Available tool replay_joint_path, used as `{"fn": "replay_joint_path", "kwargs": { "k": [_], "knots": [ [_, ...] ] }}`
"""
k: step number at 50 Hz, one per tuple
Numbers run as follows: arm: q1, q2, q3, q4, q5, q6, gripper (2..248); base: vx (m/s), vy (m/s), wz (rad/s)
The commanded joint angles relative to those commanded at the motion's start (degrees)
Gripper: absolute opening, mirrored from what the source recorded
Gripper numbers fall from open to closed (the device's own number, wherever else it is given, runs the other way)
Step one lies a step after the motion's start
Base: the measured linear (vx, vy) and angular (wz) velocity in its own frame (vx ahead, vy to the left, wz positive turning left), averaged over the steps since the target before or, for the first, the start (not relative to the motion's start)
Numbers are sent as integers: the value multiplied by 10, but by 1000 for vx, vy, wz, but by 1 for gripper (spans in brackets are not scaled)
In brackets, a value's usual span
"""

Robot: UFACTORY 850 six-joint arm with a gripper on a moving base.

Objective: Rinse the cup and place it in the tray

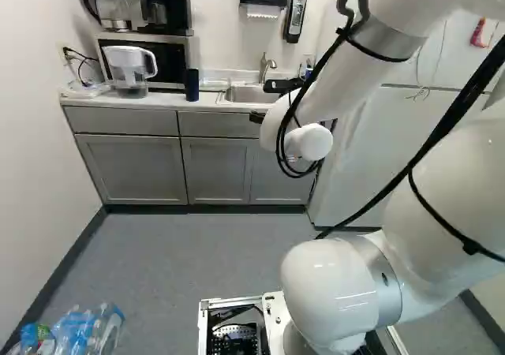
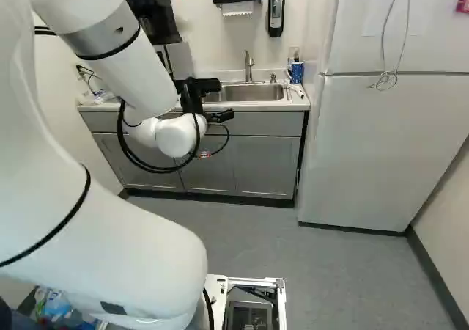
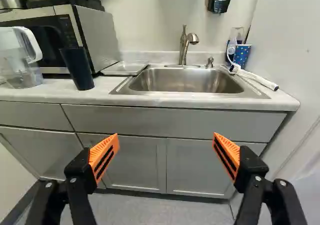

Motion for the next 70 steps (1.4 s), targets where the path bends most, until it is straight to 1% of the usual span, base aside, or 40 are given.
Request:
{"fn": "replay_joint_path", "kwargs": {
  "k": [10, 26, 70],
  "knots": [
    [0, -5, -18, 0, -15, 0, 247, 0, 0, 0],
    [0, -8, -42, 0, -52, 0, 247, 0, 0, 0],
    [-1, 17, -77, 0, -147, 0, 247, 0, 0, 0]
  ]
}}
